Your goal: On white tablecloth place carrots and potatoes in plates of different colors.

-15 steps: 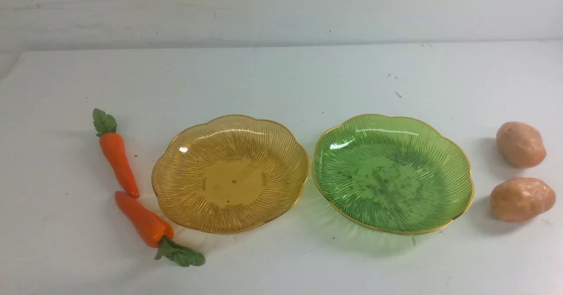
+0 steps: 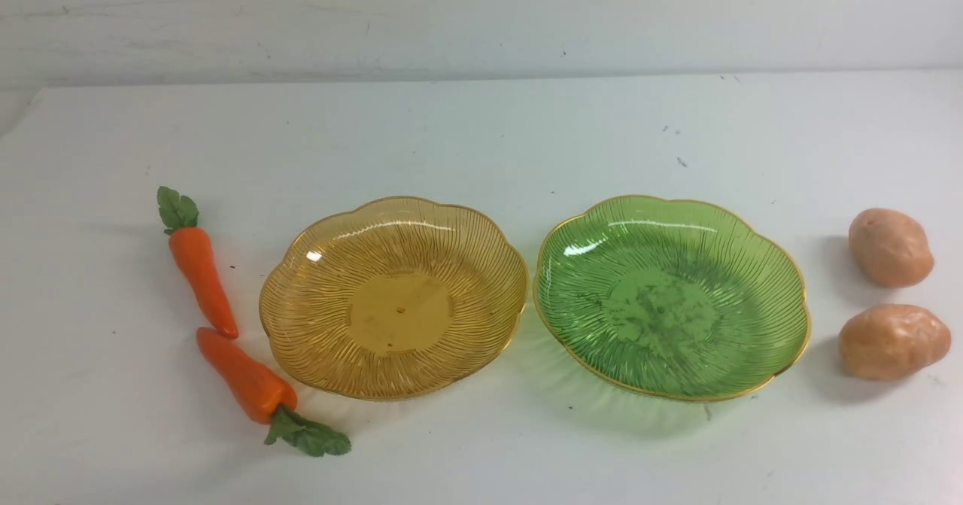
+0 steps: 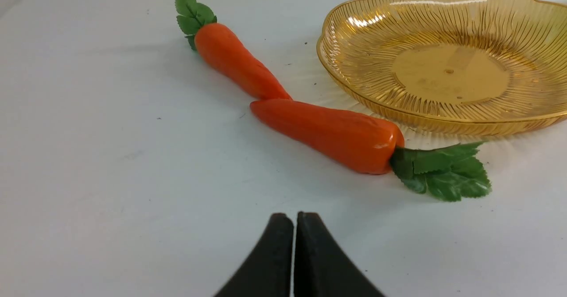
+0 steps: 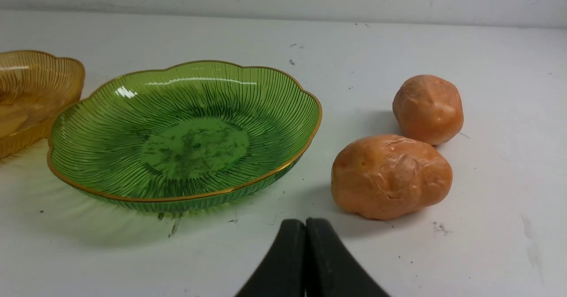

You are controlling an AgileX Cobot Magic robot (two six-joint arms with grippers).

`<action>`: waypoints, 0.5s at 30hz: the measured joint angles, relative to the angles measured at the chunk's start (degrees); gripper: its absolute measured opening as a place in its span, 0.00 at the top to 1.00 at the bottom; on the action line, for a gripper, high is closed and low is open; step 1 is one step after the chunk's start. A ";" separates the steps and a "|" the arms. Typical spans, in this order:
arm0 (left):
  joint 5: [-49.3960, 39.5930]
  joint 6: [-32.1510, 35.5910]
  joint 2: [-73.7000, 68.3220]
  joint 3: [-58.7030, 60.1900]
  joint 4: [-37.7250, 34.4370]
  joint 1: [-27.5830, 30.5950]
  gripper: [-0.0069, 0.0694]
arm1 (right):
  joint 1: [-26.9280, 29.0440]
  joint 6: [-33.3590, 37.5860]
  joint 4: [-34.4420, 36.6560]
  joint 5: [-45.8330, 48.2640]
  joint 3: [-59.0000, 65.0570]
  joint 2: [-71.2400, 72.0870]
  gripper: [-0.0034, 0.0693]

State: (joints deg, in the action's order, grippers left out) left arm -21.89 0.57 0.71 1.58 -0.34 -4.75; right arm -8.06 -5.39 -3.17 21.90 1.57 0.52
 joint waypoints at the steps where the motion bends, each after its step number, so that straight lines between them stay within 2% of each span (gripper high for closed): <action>1: 0.00 0.00 0.00 0.00 0.00 0.00 0.91 | 0.00 0.00 0.00 0.00 0.00 0.00 0.97; 15: 0.00 0.05 0.00 0.00 0.34 0.00 0.91 | 0.00 -0.31 0.00 0.00 0.00 0.00 0.97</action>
State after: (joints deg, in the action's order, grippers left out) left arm -21.89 0.62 0.71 1.58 0.00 -4.75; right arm -8.06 -5.70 -3.17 21.90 1.57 0.52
